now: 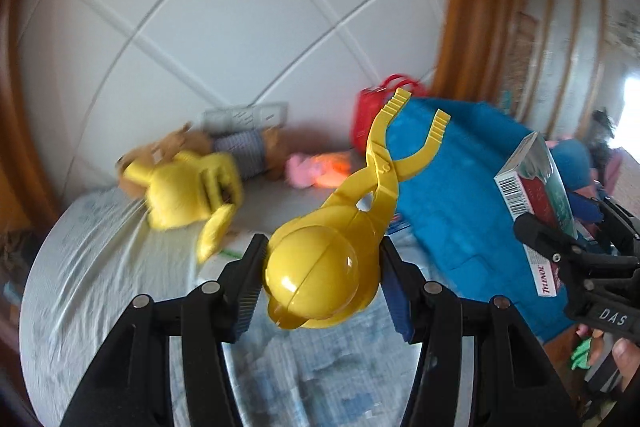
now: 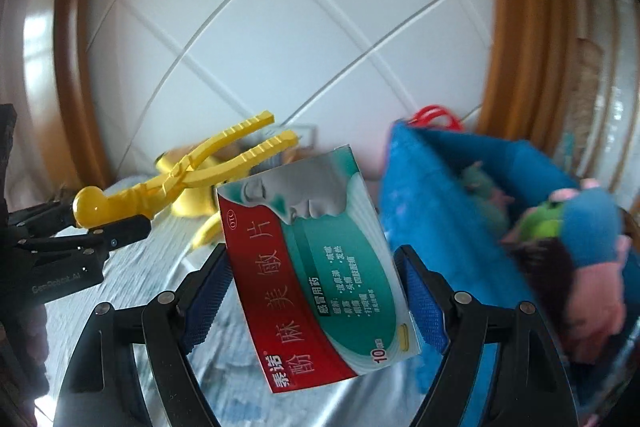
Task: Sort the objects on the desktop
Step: 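Carry the medicine box and yellow clamp toy into the blue crate and release both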
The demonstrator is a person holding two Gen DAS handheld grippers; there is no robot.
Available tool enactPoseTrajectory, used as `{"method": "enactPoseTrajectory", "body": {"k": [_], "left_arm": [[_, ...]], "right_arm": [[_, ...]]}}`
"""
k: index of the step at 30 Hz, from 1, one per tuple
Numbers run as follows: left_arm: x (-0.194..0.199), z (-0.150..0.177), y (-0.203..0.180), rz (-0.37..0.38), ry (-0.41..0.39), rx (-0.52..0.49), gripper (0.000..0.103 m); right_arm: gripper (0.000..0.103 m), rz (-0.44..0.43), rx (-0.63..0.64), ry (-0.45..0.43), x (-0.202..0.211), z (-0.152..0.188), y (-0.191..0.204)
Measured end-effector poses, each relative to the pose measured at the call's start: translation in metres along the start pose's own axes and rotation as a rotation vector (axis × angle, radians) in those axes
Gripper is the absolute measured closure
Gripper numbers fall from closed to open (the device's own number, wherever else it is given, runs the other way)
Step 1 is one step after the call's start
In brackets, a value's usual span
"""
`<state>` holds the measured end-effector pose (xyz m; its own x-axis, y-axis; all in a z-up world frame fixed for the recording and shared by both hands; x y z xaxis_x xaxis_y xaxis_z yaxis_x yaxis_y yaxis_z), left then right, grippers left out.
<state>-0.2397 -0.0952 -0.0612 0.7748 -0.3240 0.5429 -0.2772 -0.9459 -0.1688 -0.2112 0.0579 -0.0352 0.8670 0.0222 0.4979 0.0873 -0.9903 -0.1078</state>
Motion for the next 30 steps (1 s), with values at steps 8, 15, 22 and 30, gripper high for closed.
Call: {"method": "enactPoseTrajectory", "body": {"k": [8, 15, 22, 30], "left_arm": [[-0.024, -0.058, -0.139, 0.149, -0.084, -0.107, 0.050], [-0.081, -0.078, -0.262, 0.255, -0.054, -0.145, 0.050], [-0.136, -0.072, -0.320, 0.248, 0.029, -0.163, 0.050], [-0.172, -0.041, -0.325, 0.202, 0.149, -0.168, 0.050]], "right_arm": [[0.021, 0.181, -0.105, -0.048, 0.068, 0.007, -0.144], [0.021, 0.220, -0.127, -0.010, 0.103, 0.033, -0.234], [0.021, 0.189, -0.127, 0.066, 0.091, 0.069, -0.270], [0.022, 0.138, -0.140, 0.146, 0.069, 0.103, -0.276]]}}
Point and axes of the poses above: each gripper's, at about its wrist camera, not at the fingertips, and x roughly against the way its jaws point, y to its left, z to its underside, the point moved 9 cm from there along -x, roughly the way its jaws point, and after that the axes turned 6 degrees about z, right-handed, at the moved point
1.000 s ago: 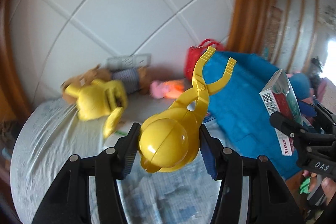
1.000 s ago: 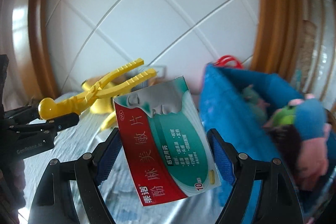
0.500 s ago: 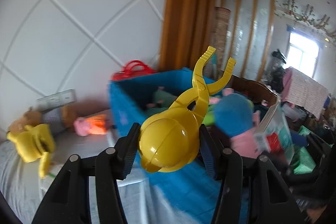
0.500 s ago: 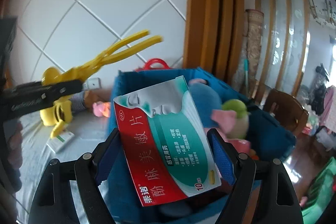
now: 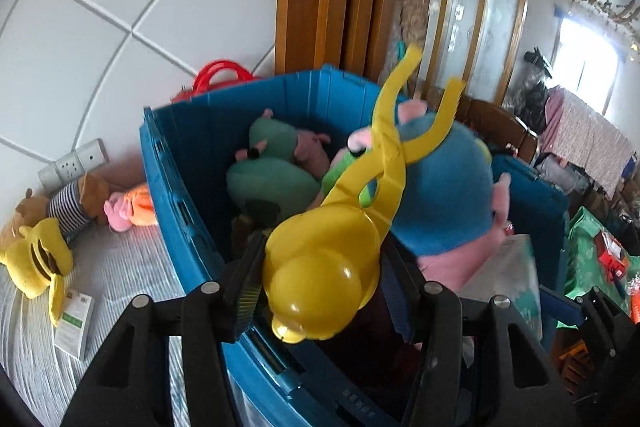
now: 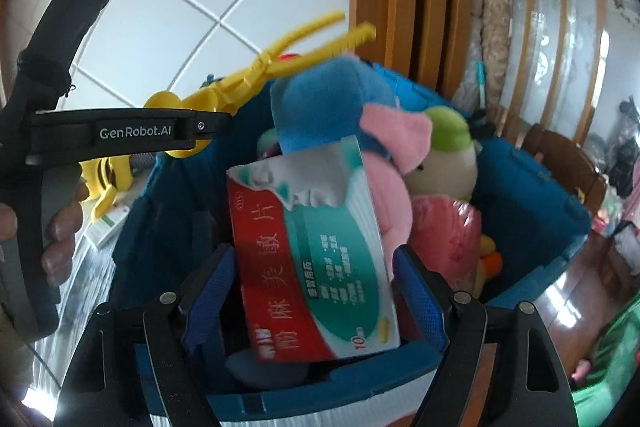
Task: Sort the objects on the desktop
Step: 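Carry the medicine box and yellow clamp toy into the blue crate and release both, then withdraw both open tools from the blue crate back over the bed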
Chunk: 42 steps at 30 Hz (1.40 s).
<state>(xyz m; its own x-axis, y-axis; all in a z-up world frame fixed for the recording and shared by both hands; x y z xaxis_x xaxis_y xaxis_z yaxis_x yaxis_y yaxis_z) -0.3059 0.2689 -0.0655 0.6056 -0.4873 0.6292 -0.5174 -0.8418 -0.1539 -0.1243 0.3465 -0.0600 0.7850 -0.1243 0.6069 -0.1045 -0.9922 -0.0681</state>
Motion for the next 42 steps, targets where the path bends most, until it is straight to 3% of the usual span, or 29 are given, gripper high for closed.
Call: {"method": "enactPoseTrajectory", "body": {"k": [3, 6, 10, 17, 24, 28, 36, 42], "left_arm": [[-0.006, 0.006, 0.001, -0.015, 0.018, -0.004, 0.048], [-0.004, 0.008, 0.002, -0.024, 0.014, -0.018, 0.023], [0.006, 0.008, 0.002, -0.031, -0.005, -0.026, 0.023], [0.032, 0.018, 0.012, -0.067, -0.040, -0.031, 0.023], [0.078, 0.045, 0.054, -0.165, -0.075, -0.011, 0.022], [0.103, 0.070, 0.100, -0.231, -0.065, 0.046, 0.022], [0.163, 0.144, 0.225, -0.381, -0.012, 0.215, 0.022], [0.200, 0.193, 0.304, -0.454, 0.018, 0.282, 0.022]], "right_arm": [[0.022, -0.011, -0.005, 0.009, -0.002, 0.005, 0.002], [0.022, -0.018, -0.006, 0.011, -0.003, 0.008, -0.008], [0.020, -0.017, -0.015, 0.000, -0.010, 0.008, -0.027], [0.000, 0.004, -0.019, -0.059, -0.011, -0.002, -0.025], [0.000, -0.013, -0.014, -0.145, -0.008, -0.021, 0.004], [0.000, -0.073, 0.003, -0.176, -0.019, -0.029, 0.044], [0.000, -0.211, 0.082, -0.210, -0.041, -0.045, 0.173], [0.000, -0.268, 0.105, -0.186, -0.064, -0.046, 0.270]]}}
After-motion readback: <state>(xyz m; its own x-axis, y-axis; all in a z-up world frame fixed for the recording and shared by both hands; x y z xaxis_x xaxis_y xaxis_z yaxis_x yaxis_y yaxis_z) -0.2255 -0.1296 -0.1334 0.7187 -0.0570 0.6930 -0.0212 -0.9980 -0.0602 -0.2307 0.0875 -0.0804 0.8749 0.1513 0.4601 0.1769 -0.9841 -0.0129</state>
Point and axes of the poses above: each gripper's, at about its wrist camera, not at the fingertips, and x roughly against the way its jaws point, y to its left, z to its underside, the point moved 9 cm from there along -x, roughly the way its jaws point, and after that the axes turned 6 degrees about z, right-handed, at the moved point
